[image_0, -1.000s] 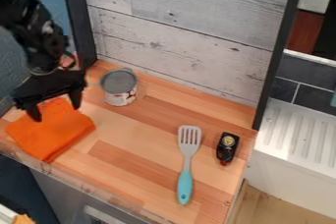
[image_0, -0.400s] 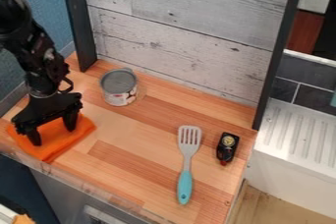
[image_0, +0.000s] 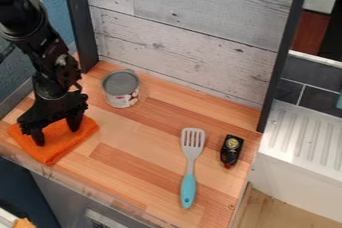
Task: Move the orange towel in the right top corner of the table
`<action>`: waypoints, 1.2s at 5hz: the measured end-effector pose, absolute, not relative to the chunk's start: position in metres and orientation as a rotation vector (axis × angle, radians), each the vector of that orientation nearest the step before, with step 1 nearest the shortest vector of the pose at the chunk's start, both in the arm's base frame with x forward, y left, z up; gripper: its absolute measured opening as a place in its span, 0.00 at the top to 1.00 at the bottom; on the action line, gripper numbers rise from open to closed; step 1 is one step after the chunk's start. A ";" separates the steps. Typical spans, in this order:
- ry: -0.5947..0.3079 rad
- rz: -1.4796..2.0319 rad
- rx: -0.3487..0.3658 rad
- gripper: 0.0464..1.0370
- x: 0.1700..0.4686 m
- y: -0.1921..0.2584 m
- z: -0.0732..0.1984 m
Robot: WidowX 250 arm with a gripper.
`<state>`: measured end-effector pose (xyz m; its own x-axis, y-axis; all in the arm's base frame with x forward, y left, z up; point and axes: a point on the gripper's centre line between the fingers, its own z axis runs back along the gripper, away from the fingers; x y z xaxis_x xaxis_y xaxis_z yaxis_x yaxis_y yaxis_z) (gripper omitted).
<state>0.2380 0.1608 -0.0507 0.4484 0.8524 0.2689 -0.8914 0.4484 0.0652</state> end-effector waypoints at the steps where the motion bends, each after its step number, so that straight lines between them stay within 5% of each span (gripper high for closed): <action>1: -0.212 1.020 0.189 0.04 0.243 0.136 -0.053; 6: -0.218 0.686 0.091 0.04 0.261 0.045 -0.054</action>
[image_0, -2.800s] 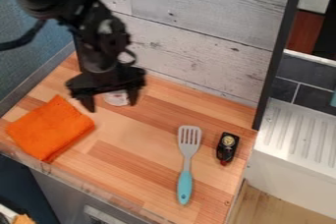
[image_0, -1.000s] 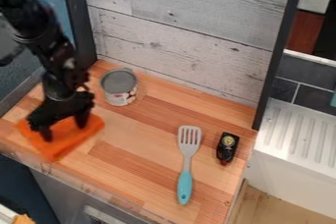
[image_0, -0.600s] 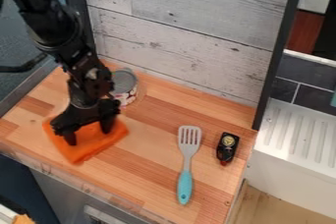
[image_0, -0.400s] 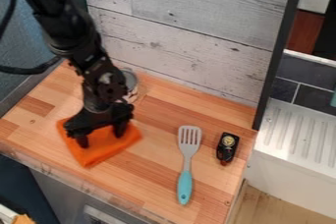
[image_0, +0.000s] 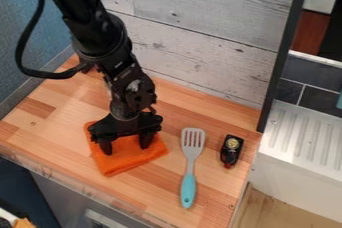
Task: Move the orange towel in the right top corner of the table
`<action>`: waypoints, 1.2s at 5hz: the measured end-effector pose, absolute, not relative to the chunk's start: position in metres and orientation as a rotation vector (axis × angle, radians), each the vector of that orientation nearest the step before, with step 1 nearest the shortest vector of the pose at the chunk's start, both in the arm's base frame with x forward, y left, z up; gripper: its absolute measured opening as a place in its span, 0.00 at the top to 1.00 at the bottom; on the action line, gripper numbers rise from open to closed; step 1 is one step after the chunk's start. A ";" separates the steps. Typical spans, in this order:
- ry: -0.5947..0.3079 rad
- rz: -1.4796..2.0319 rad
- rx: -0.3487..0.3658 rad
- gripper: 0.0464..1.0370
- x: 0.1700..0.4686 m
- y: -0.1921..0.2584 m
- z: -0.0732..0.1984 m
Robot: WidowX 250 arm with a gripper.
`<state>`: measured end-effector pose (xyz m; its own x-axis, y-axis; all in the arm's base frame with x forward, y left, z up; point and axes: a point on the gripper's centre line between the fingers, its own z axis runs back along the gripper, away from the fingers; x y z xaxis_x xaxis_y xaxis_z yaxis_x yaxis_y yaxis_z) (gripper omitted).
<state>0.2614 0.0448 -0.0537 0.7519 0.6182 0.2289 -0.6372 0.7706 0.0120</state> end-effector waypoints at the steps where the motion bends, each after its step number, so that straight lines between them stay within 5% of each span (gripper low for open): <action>1: -0.247 0.627 0.066 0.04 0.284 0.028 -0.051; 6: -0.304 0.573 -0.001 0.04 0.371 -0.005 -0.049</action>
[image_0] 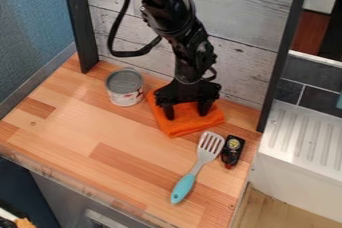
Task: Move the orange towel in the right top corner of the table
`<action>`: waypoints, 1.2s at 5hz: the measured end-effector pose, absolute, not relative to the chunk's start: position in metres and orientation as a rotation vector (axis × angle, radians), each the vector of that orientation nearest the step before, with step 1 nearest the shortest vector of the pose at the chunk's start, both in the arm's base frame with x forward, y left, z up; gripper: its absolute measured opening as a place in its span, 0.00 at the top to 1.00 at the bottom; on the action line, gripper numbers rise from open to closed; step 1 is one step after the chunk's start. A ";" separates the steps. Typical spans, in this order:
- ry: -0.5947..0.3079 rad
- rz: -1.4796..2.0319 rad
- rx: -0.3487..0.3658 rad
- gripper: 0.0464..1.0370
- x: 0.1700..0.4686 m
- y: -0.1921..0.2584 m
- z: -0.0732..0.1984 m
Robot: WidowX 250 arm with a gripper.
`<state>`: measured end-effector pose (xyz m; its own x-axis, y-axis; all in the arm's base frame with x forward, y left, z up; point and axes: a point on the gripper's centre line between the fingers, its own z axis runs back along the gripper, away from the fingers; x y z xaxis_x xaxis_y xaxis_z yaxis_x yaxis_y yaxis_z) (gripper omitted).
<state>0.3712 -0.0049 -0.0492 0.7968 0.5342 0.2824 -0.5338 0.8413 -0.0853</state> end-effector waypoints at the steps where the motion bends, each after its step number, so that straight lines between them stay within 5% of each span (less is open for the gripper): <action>1: -0.303 0.537 0.034 0.04 0.366 -0.008 -0.049; 6: -0.466 0.535 -0.041 0.04 0.366 -0.010 0.042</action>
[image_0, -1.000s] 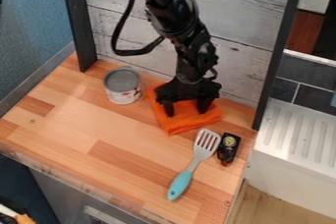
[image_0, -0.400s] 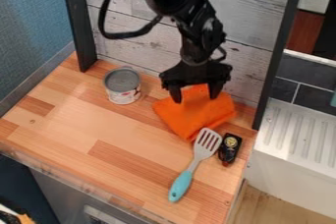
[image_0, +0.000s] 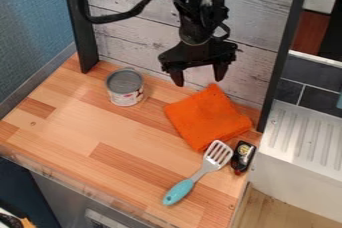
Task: Move the orange towel in the right top corner of the table
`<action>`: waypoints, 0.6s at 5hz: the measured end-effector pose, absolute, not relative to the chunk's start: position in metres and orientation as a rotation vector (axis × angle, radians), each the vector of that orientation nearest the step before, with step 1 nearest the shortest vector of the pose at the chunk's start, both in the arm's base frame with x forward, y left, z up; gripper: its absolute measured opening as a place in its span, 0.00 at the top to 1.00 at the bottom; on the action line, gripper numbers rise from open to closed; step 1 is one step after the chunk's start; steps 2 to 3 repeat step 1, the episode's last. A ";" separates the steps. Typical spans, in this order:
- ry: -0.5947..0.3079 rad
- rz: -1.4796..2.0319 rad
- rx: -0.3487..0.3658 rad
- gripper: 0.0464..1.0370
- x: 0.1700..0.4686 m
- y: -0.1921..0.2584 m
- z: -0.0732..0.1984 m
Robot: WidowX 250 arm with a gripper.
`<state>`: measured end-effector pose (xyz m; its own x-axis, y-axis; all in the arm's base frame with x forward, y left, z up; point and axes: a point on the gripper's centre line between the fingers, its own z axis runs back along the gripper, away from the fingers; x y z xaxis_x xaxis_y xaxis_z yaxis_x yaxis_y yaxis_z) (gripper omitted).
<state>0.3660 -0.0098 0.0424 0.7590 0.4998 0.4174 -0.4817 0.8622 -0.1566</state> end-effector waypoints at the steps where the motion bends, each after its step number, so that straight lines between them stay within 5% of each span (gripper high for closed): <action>1: -0.453 0.534 -0.035 0.04 0.356 -0.008 0.040; 3: -0.453 0.534 -0.035 0.04 0.356 -0.008 0.040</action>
